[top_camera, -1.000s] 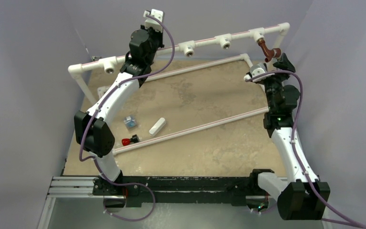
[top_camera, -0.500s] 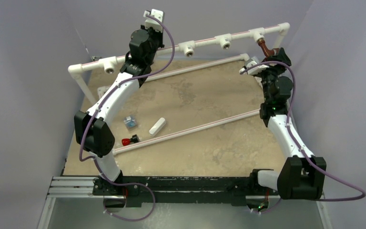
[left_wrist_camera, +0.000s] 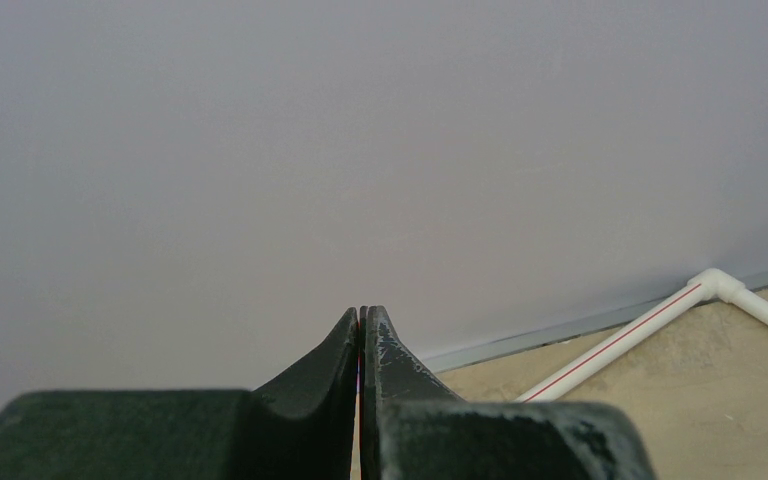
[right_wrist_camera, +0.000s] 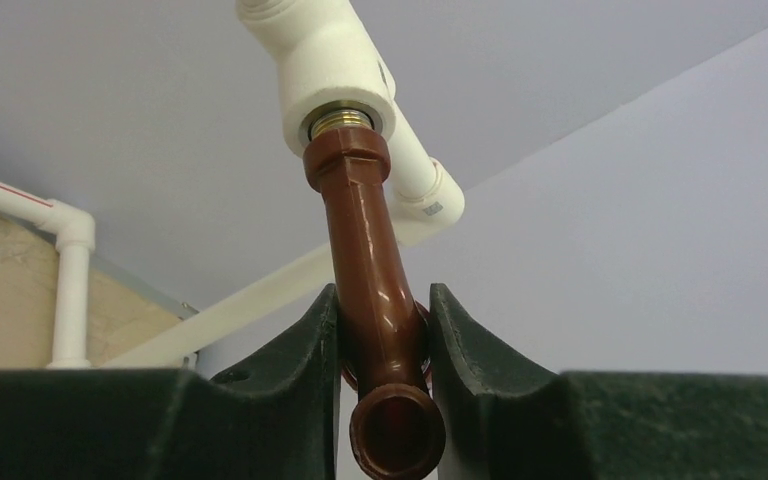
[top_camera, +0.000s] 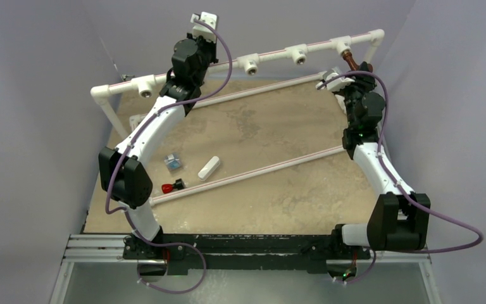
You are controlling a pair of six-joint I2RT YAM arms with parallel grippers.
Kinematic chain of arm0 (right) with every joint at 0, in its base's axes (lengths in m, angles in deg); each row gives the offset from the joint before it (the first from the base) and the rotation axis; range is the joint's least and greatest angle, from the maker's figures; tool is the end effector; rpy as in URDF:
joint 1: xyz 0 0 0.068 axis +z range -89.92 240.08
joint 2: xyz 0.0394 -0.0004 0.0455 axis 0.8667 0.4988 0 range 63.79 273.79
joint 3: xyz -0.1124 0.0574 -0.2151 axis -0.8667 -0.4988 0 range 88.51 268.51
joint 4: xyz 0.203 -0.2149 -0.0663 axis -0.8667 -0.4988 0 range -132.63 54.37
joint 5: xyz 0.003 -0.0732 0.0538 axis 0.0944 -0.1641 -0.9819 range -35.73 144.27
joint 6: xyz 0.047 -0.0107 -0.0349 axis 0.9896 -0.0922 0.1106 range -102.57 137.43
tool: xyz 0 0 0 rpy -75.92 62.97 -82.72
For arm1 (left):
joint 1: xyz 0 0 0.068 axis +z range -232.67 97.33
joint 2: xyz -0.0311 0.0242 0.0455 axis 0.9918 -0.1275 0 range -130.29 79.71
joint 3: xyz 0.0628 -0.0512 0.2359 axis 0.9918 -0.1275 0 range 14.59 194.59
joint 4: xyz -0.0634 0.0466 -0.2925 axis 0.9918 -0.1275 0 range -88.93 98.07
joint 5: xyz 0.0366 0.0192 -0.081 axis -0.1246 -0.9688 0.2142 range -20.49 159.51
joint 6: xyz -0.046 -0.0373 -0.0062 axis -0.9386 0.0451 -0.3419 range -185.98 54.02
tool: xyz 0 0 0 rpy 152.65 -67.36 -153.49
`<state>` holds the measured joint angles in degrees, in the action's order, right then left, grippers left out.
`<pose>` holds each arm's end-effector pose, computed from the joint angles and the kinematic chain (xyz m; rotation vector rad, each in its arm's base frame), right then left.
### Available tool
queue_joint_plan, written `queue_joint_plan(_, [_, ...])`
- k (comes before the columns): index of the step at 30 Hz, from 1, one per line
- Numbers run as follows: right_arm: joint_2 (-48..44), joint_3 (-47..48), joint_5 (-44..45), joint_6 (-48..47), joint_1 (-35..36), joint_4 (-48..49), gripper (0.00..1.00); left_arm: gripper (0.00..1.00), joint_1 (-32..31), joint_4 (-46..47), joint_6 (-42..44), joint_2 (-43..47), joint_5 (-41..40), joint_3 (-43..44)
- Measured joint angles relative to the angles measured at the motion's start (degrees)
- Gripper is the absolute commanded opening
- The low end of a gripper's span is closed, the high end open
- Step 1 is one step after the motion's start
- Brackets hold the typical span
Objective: Install the water faucets
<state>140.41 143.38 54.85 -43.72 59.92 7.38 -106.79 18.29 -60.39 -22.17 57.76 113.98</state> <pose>0.3646 -0.0015 0.3381 -0.6281 1.0847 -0.9399 0.4384 -0.1864 0.4111 0.2036 1.4253 -0.1182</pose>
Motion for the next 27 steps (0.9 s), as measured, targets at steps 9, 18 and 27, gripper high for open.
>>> queue_joint_plan(9, [-0.13,-0.28,0.52,4.44,0.00,0.81,0.00,0.00,0.00,-0.02,0.00,-0.02,0.00,0.04])
queue_joint_plan(18, [-1.42,-1.79,1.44,20.26,0.00,2.10,0.00,0.00,-0.07,-0.17,0.02,-0.02,0.09,0.04])
queue_joint_plan(27, [-2.80,-0.98,0.98,36.83,-0.92,-1.53,0.00,0.00,-0.39,-0.31,0.02,-0.02,0.26,0.13])
